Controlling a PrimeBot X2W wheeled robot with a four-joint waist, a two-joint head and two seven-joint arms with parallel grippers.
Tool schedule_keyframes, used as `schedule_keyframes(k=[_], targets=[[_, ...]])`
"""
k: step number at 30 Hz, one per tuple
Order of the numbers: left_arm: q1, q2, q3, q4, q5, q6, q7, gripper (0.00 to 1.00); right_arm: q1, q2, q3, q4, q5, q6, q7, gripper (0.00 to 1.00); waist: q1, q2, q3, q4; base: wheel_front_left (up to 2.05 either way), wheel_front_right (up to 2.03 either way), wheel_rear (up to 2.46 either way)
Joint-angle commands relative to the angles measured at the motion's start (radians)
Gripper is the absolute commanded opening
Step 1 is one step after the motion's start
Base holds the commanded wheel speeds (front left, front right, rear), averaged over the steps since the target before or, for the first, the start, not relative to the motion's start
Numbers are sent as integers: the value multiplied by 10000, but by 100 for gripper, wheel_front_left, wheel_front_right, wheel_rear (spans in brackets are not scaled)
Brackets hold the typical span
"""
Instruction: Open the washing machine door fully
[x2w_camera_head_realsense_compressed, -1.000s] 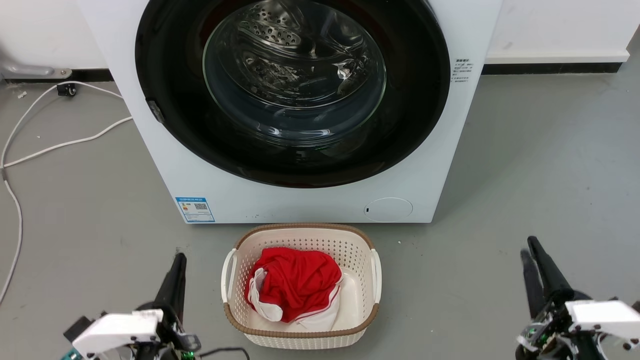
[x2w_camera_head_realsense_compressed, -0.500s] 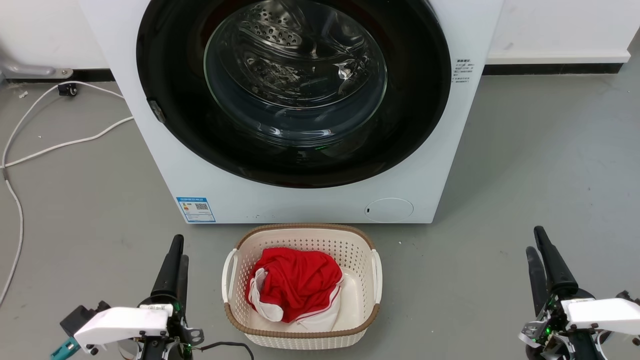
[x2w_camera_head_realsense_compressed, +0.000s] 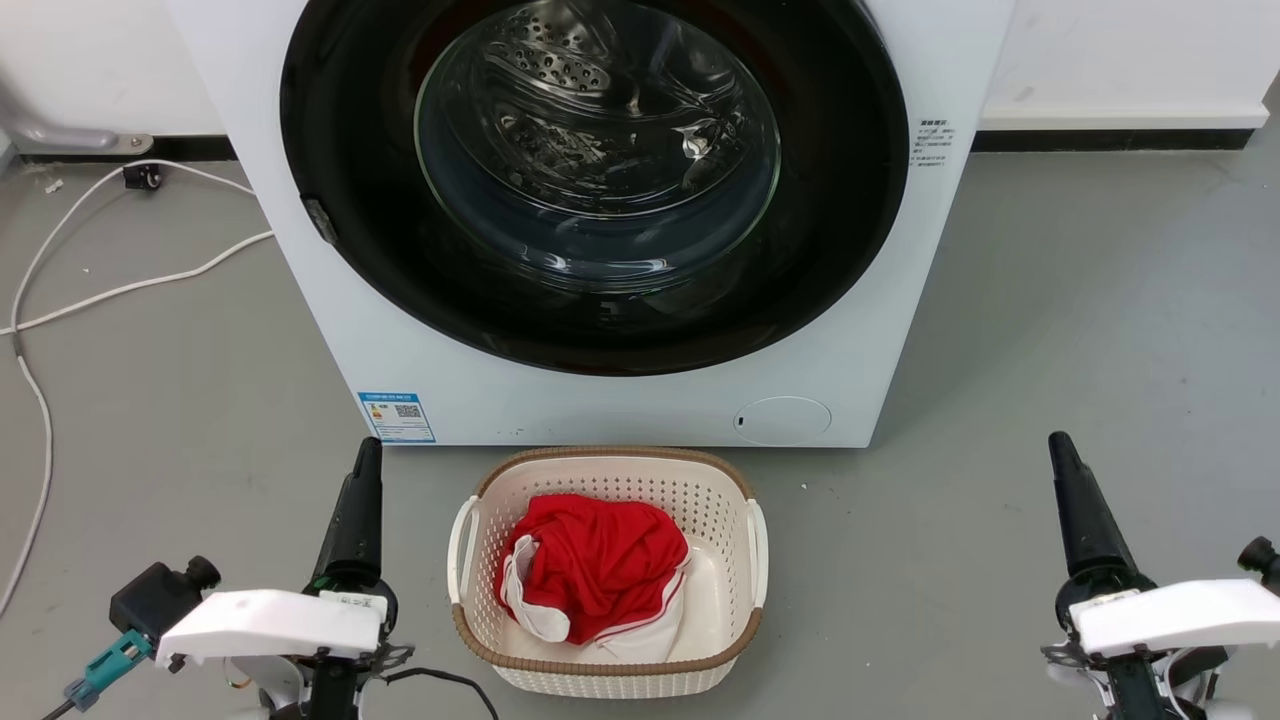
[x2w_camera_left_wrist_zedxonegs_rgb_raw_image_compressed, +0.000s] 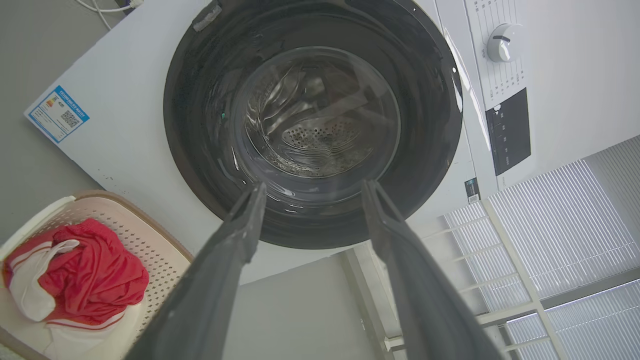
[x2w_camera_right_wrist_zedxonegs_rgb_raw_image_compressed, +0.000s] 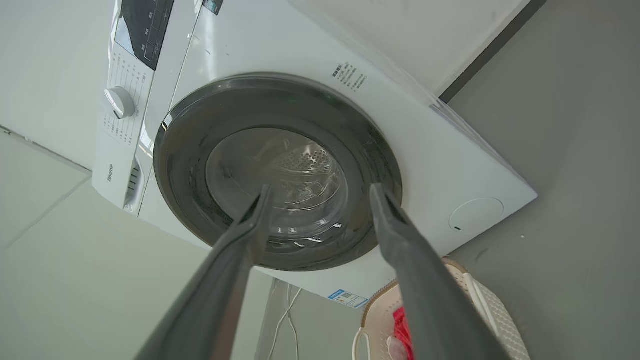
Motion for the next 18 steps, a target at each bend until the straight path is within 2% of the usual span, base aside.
schedule_keyframes(k=[1, 8, 18], targets=[[-261, 34, -23, -236, 400, -18, -110, 100, -26, 1, 42, -256, -502, 0, -98, 100, 0, 0, 0, 5, 0, 0, 0], [-190, 29, -115, -377, 1926, -20, -359, 100, 87, 8, 40, -449, -2056, 0, -285, 100, 0, 0, -7, 26, 0, 0, 0], [-187, 101, -370, -446, 3681, -23, -689, 100, 240, 19, -55, -646, -3656, 0, -296, 100, 0, 0, 6, 39, 0, 0, 0]])
